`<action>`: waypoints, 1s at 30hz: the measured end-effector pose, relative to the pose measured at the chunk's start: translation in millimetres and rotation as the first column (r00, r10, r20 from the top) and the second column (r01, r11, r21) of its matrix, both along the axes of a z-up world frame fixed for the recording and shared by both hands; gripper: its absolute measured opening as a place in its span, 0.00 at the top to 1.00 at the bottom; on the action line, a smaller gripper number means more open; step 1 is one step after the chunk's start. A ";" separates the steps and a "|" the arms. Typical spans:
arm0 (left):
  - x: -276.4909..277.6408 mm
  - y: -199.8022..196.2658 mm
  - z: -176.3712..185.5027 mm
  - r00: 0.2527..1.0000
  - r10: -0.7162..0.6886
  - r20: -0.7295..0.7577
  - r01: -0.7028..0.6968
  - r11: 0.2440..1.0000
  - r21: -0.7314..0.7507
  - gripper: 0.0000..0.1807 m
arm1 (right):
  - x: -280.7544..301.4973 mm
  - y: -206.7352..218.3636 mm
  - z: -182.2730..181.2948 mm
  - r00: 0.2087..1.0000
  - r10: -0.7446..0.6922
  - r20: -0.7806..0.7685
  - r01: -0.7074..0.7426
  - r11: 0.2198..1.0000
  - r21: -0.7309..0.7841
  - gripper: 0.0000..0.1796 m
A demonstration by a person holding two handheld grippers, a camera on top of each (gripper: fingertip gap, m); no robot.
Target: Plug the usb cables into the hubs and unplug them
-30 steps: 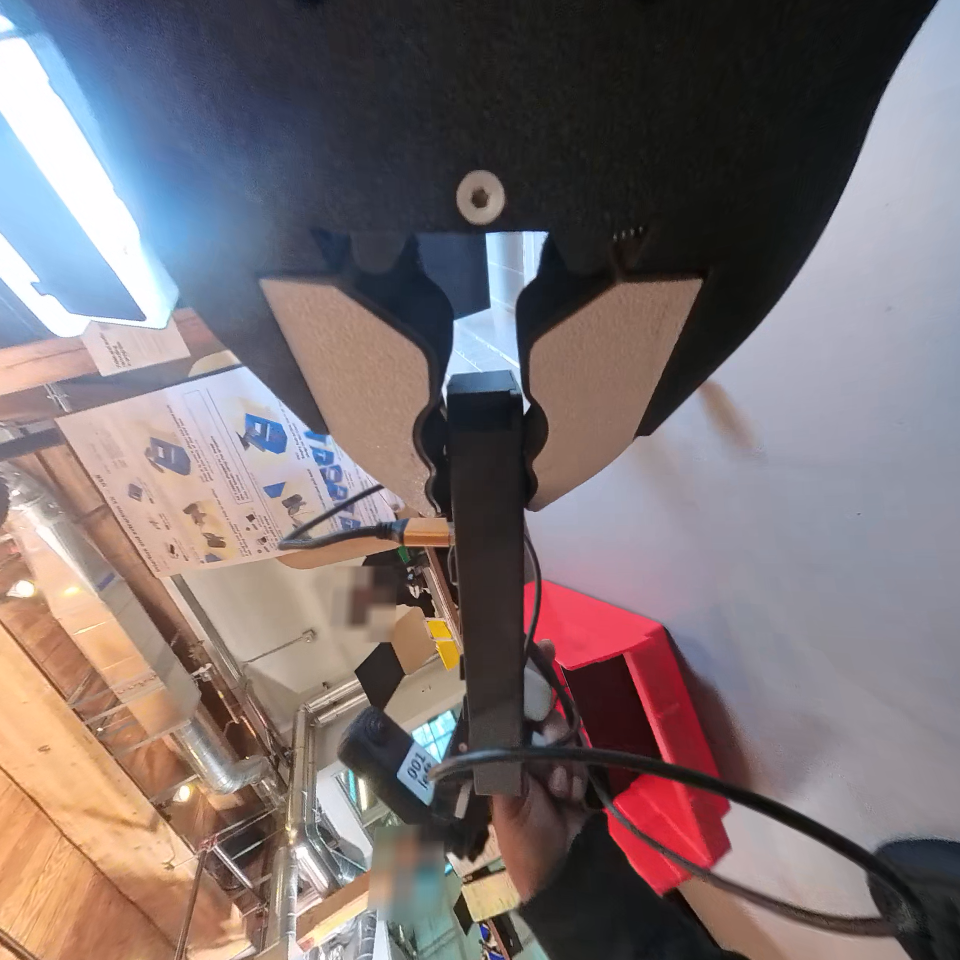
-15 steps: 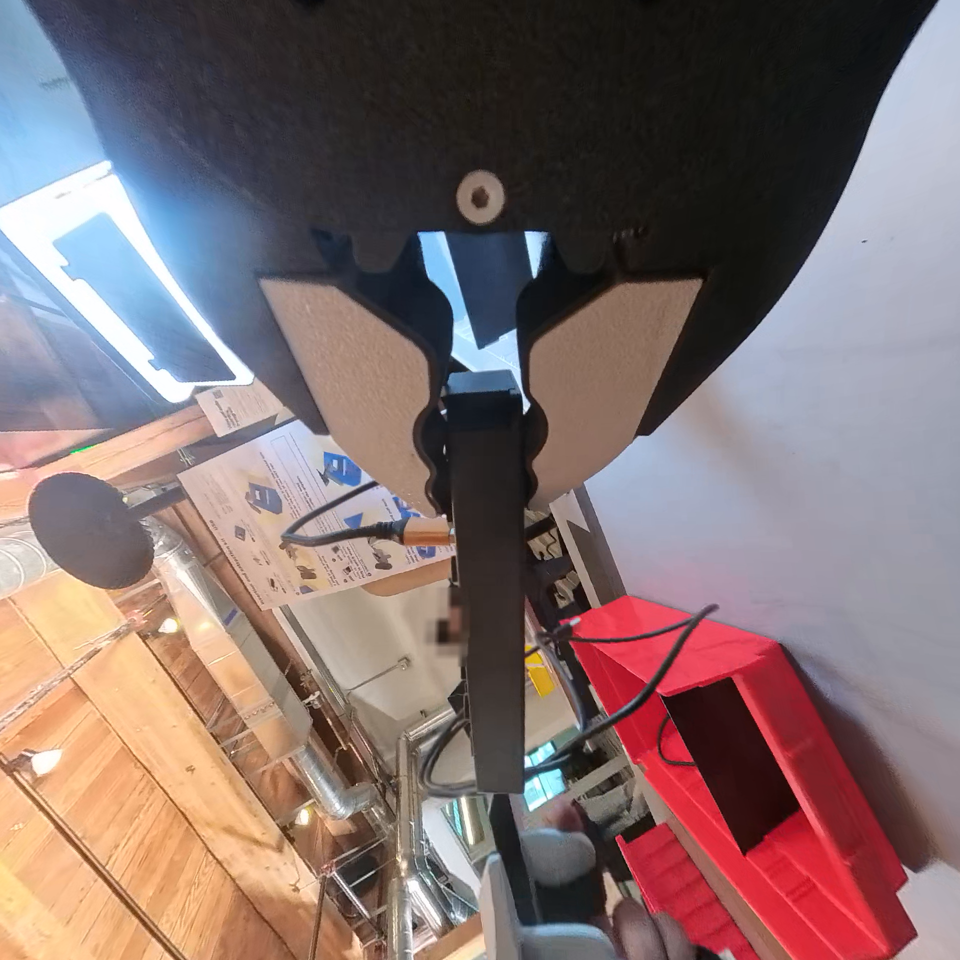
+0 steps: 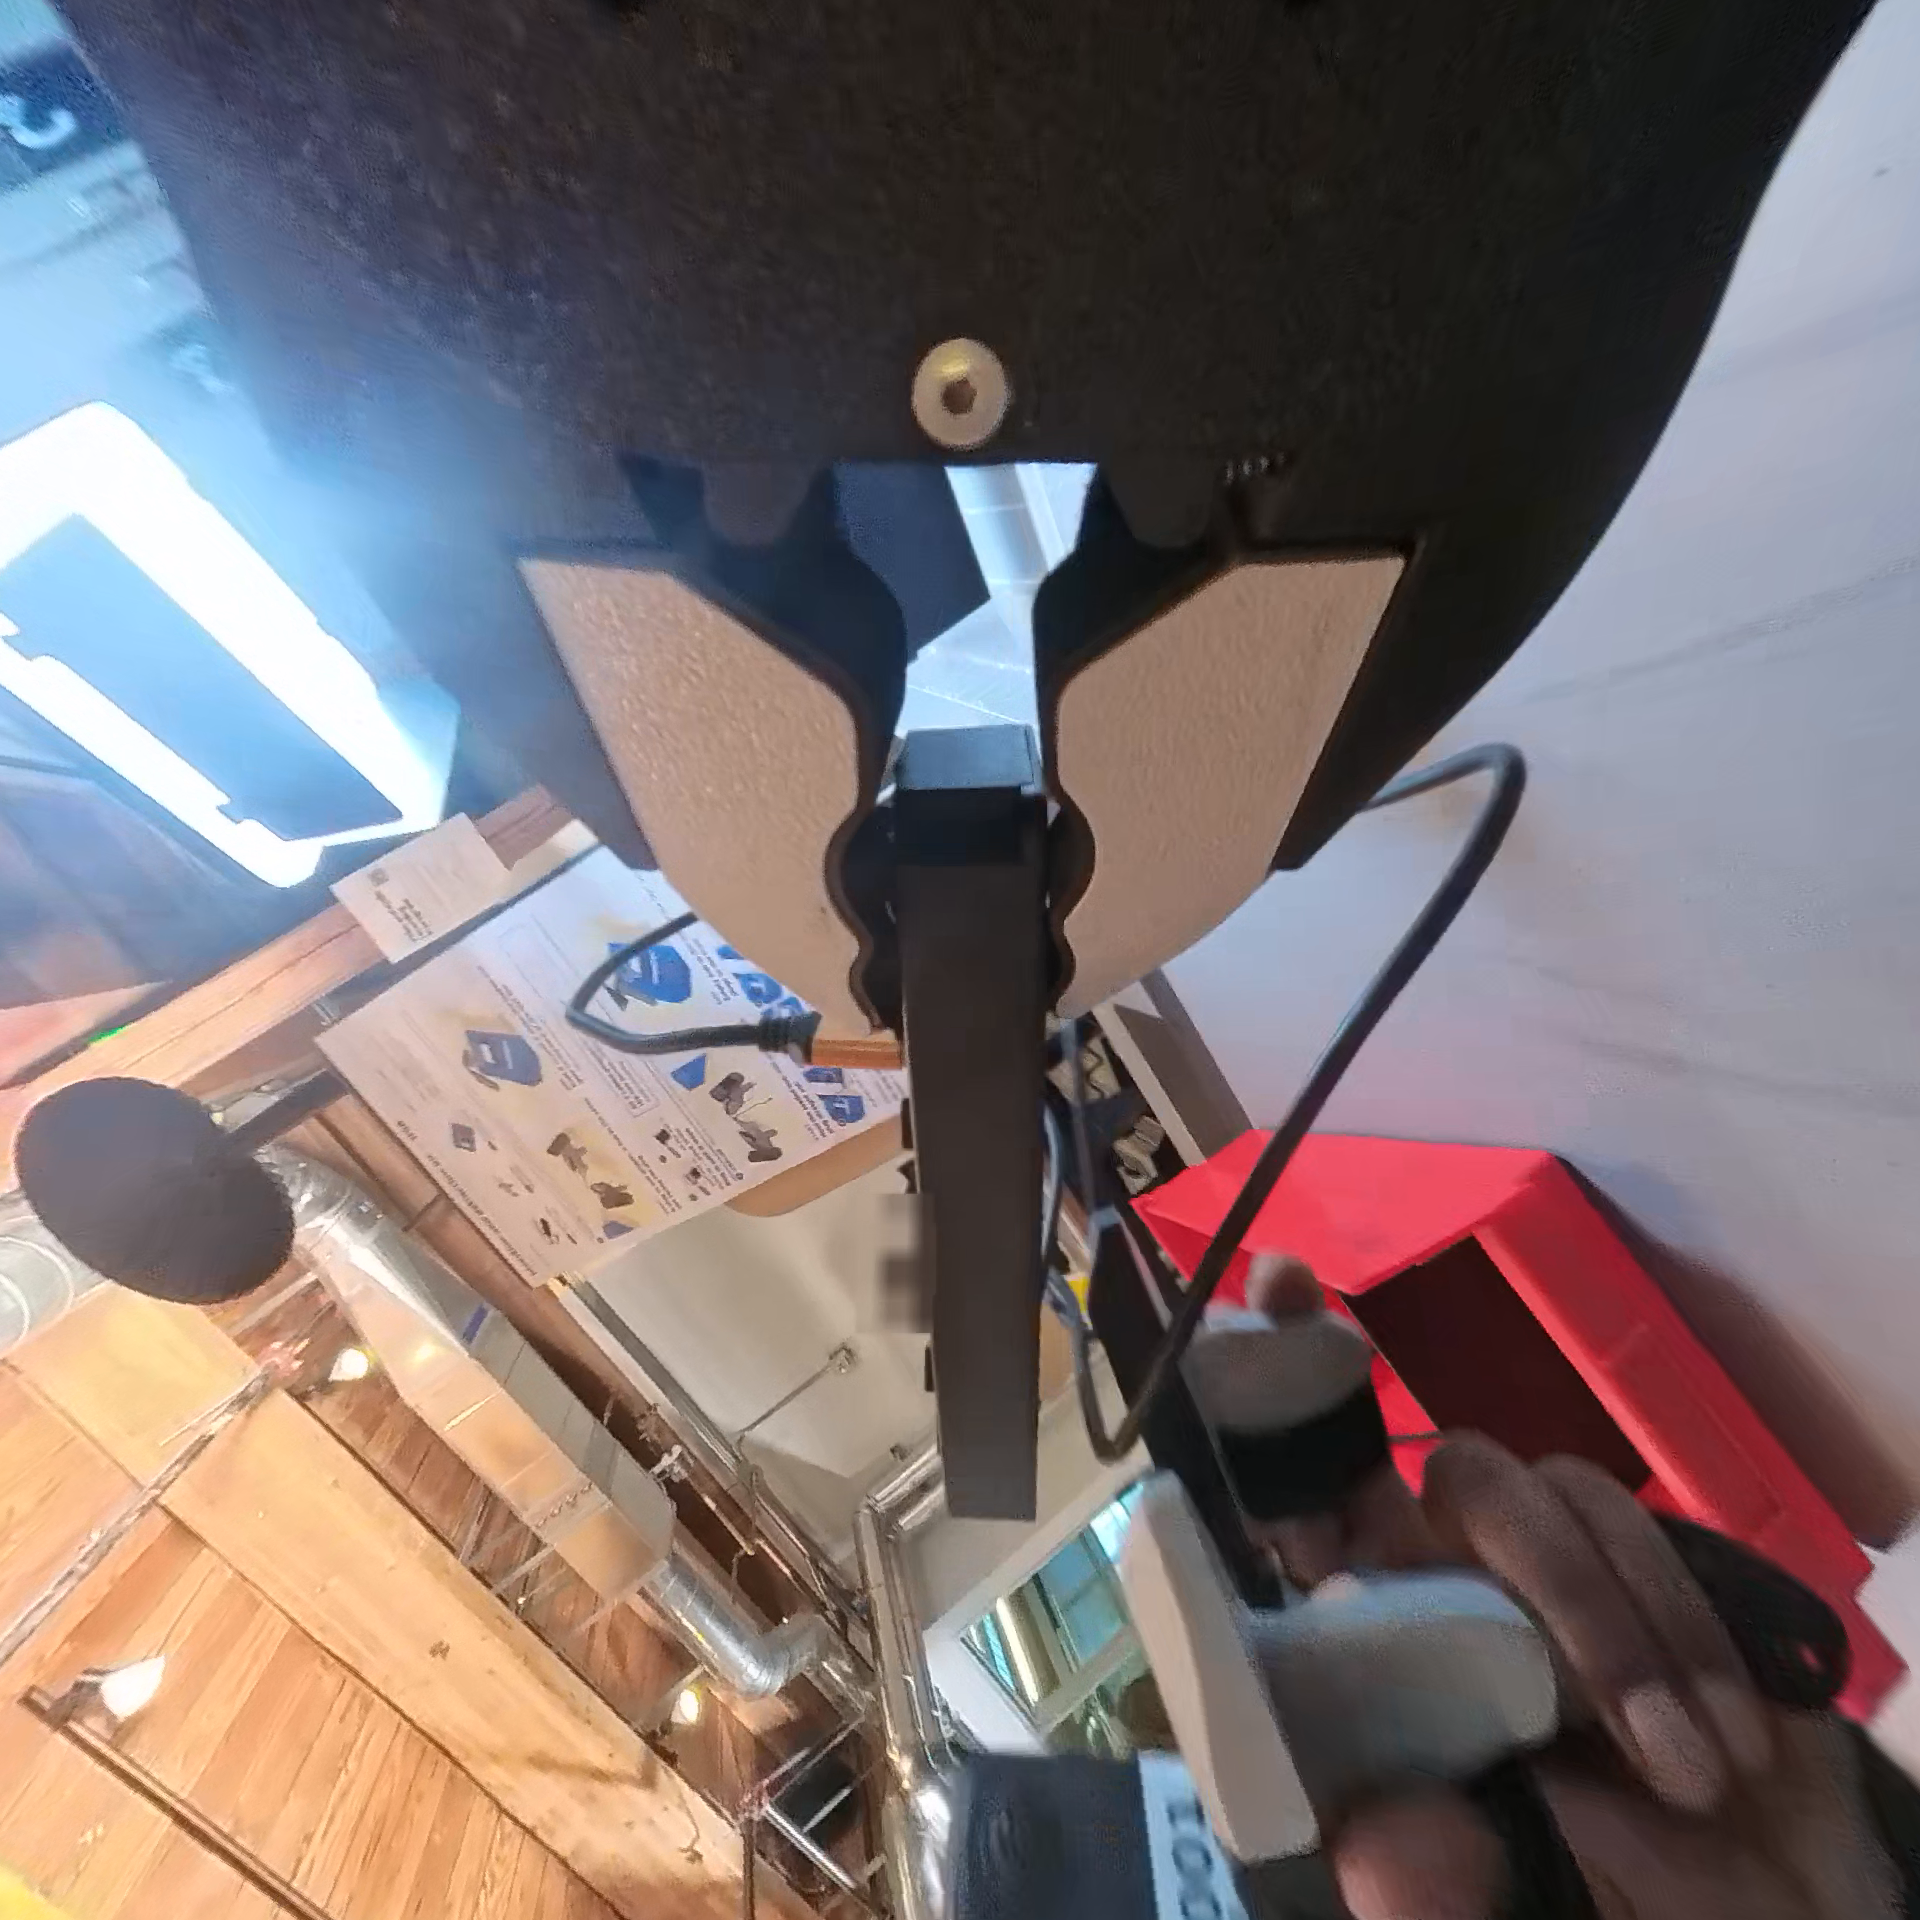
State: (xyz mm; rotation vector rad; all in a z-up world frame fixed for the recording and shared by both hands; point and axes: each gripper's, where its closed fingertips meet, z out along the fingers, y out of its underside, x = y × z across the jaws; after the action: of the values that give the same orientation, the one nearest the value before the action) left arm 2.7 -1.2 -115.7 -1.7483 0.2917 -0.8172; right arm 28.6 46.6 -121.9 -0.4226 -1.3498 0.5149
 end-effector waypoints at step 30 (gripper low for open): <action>-22.4 12.6 -49.7 0.959 0.091 -0.268 -0.064 0.992 0.110 0.69 | -10.4 -40.9 -68.5 0.803 0.393 0.448 -0.256 0.906 -0.336 0.82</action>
State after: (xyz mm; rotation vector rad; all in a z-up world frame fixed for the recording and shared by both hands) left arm -19.7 11.4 -165.3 -1.7655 0.4375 -0.4951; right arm 18.3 5.8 -190.4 -0.5686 -1.8955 0.9243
